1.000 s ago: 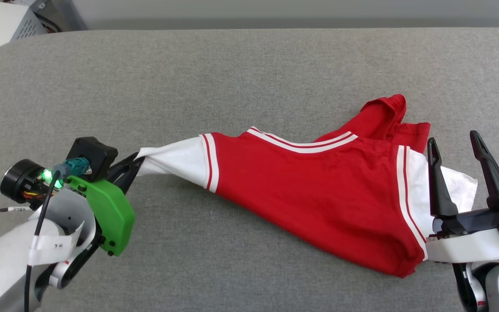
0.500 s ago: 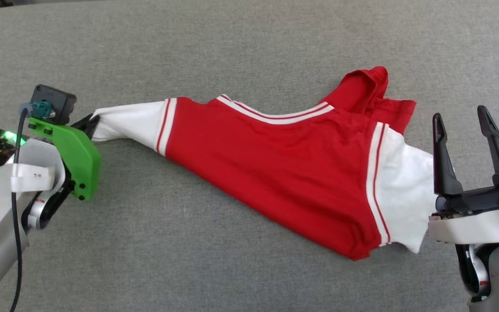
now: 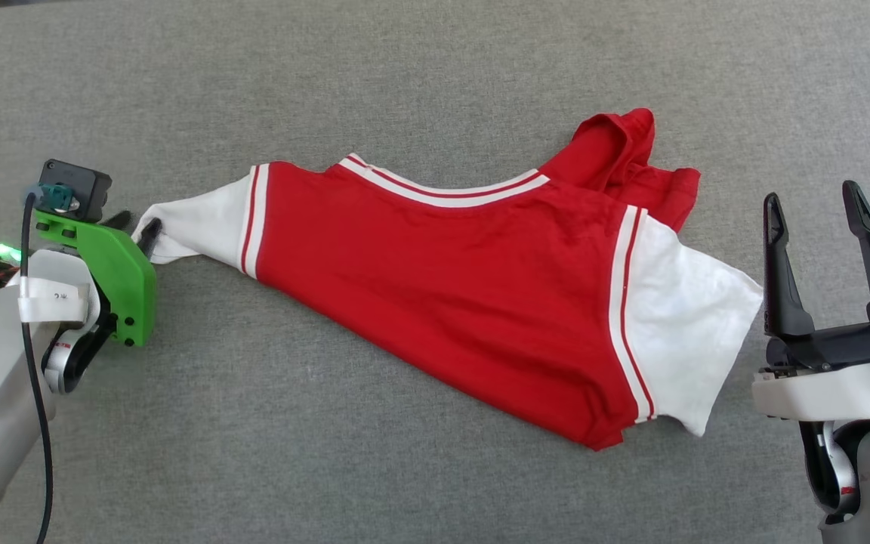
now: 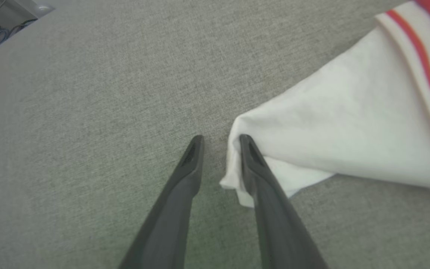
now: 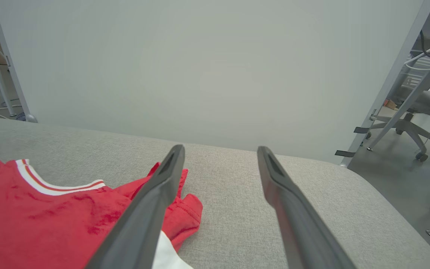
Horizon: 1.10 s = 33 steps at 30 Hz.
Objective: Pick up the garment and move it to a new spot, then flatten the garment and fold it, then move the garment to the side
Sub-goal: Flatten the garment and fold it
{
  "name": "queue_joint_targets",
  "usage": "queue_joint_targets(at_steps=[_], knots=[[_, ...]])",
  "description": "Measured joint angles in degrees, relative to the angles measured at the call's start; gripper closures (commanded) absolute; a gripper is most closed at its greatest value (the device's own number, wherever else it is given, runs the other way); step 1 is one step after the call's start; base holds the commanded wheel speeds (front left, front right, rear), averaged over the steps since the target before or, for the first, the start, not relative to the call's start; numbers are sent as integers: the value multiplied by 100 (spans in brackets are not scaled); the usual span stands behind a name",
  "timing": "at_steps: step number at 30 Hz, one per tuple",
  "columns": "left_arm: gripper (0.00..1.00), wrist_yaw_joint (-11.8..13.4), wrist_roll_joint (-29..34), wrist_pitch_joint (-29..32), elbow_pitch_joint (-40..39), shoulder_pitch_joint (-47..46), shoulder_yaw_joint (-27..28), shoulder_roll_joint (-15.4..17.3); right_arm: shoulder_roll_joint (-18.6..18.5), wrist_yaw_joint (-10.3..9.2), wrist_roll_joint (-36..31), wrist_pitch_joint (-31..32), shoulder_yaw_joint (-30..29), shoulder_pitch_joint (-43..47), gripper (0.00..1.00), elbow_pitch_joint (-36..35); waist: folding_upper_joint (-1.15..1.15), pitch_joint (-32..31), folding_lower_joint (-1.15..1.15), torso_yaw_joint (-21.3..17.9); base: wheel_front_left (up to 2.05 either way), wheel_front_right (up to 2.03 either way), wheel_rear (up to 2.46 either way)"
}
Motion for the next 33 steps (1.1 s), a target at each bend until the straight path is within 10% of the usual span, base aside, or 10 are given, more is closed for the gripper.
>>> queue_joint_targets(at_steps=[16,33], knots=[[0,-235,-64,1194,-1911,-1047,18,388,90,0,-7,0,-10,119,0,-7,0,-384,-1,191,0,0,0],[0,-737,-227,4012,-1239,-2406,-1188,-479,107,0,4,0,212,-377,0,-65,0,327,0,-125,0,0,0]])
